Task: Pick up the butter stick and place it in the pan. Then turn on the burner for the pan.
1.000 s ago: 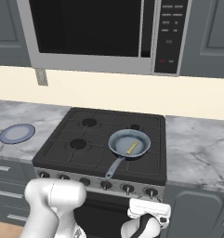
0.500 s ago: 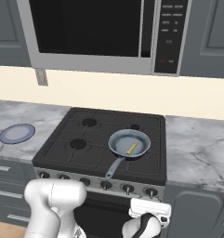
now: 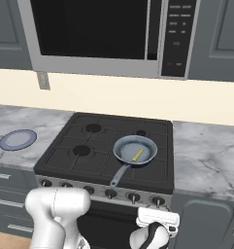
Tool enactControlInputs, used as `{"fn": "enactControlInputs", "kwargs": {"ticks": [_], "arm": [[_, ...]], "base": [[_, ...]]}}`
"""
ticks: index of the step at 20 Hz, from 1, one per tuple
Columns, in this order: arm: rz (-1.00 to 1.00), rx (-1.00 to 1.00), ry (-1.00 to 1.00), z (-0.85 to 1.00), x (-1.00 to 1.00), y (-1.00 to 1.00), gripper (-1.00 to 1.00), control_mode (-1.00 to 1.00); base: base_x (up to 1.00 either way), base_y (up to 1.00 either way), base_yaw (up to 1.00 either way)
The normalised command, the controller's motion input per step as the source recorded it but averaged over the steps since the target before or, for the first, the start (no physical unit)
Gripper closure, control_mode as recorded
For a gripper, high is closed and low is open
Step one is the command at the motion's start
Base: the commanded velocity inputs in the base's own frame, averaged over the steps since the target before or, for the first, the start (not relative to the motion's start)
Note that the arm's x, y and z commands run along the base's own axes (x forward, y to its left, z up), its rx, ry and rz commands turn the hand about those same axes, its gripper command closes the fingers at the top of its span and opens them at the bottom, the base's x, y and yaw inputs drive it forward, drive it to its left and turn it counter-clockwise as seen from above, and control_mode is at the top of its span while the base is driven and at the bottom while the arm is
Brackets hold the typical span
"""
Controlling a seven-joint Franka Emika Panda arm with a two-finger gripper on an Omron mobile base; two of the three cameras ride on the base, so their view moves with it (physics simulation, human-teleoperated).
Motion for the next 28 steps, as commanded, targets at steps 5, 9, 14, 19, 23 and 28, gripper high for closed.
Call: {"fn": "enactControlInputs", "kwargs": {"ticks": [5,9,14,19,23,28], "arm": [[0.0,0.0,0.0,-0.09,0.17,-0.06,-1.0,-1.0],[0.0,0.0,-0.01,0.0,0.03,-0.07,-1.0,-1.0],[0.0,0.0,-0.03,0.0,0.01,-0.03,-1.0,-1.0],[0.0,0.0,-0.03,0.0,0.0,0.0,-1.0,-1.0],[0.0,0.0,-0.01,0.0,0.0,0.0,-1.0,-1.0],[0.0,0.0,-0.01,0.02,0.0,-0.01,-1.0,-1.0]], "base": [[0.0,0.0,0.0],[0.0,0.0,0.0],[0.0,0.0,0.0],[0.0,0.0,0.0],[0.0,0.0,0.0],[0.0,0.0,0.0]]}}
